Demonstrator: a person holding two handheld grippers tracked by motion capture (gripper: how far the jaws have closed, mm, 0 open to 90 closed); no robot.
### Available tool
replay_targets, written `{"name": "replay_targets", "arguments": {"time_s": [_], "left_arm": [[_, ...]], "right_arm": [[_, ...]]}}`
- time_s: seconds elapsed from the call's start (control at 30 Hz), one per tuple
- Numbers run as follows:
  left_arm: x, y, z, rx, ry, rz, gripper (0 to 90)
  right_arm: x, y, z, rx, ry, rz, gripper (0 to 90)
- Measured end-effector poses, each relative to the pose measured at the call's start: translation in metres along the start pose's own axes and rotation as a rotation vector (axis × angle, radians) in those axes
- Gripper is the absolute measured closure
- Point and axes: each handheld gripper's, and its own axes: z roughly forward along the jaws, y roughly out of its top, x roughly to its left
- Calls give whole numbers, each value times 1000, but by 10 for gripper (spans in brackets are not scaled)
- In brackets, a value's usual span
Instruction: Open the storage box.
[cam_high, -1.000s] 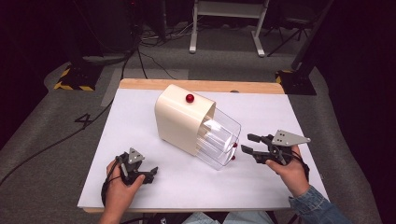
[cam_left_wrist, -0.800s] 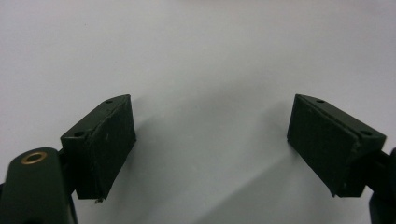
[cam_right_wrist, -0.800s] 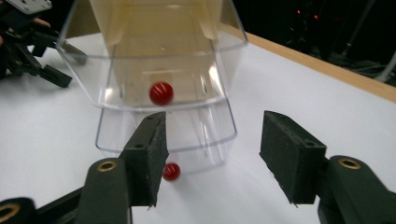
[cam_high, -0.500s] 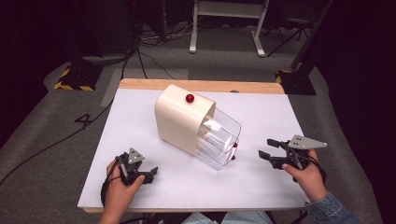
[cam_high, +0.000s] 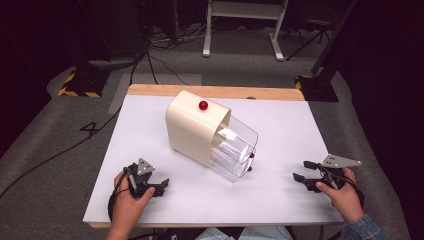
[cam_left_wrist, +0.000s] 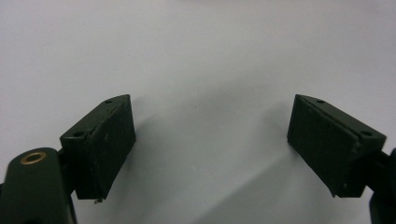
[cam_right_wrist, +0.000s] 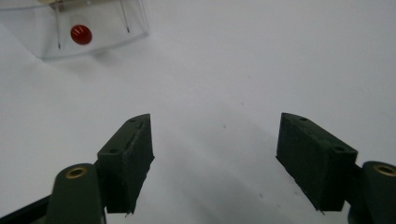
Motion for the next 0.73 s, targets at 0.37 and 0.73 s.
{"name": "replay_targets", "arguments": {"time_s": [0.37, 0.73], "left_arm": [[0, 0, 0, -3, 1, -1, 151], [-1, 0, 0, -1, 3, -1, 151]], "right_arm": [[-5, -21, 10, 90, -29, -56, 180], [-5, -20, 13, 116, -43, -60, 139]]}}
